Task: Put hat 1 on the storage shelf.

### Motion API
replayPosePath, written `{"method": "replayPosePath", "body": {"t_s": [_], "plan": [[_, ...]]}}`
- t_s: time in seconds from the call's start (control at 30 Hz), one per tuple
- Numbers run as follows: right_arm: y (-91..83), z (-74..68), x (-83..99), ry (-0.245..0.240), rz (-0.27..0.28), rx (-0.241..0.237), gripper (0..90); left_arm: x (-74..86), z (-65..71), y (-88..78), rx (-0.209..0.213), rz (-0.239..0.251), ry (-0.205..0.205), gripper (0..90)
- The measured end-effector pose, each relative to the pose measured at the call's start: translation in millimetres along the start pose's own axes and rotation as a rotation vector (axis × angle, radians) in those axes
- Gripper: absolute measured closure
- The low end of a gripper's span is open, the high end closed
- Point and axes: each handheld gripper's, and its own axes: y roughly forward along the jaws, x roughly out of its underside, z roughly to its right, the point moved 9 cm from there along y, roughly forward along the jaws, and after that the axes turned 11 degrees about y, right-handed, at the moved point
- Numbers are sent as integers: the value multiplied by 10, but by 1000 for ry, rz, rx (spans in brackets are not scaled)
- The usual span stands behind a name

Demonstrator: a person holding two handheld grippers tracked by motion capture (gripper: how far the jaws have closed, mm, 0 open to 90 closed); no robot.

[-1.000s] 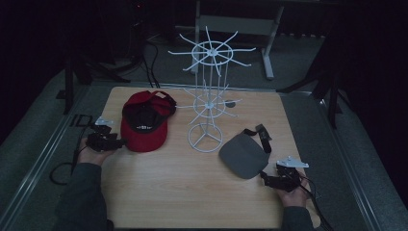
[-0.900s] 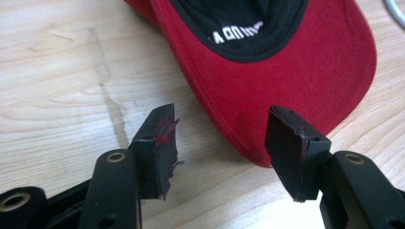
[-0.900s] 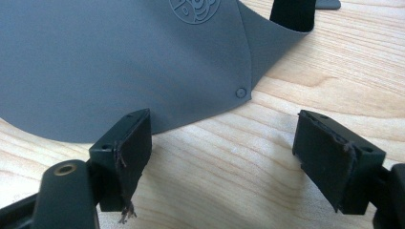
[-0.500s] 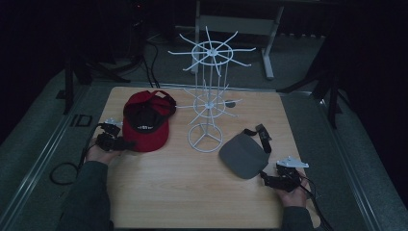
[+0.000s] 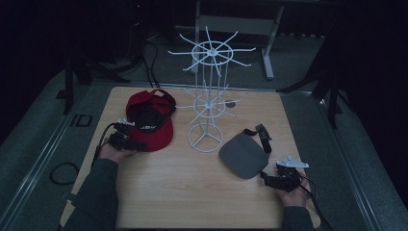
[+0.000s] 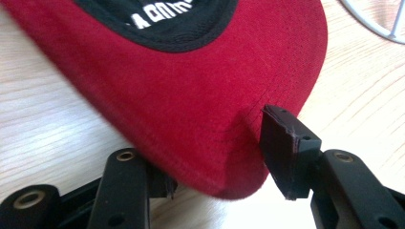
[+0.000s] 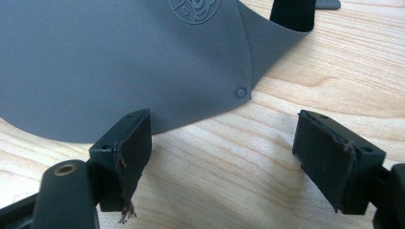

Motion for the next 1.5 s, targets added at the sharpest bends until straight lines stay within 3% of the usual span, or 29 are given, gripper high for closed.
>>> {"method": "replayPosePath", "body": {"t_s": [0.1, 0.2, 0.53, 0.73, 1.0, 1.27, 1.5], "plan": [[0, 0, 0, 0, 0, 0, 209, -30, 0, 35, 8, 12, -5, 510], [0, 0, 0, 0, 0, 0, 208, -53, 14, 26, 30, 37, -7, 580], [0, 0, 0, 0, 0, 0, 208, -47, 57, -27, 22, 74, 5, 692], [0, 0, 0, 1, 0, -1, 208, -6, 89, -63, 36, 125, -1, 744], [0, 0, 0, 1, 0, -1, 208, -50, 152, -167, -37, 168, 53, 856], [0, 1, 0, 1, 0, -1, 208, -49, 193, -186, -82, 217, 69, 861], [0, 1, 0, 1, 0, -1, 208, -73, 171, -242, -106, 227, 78, 862]]}}
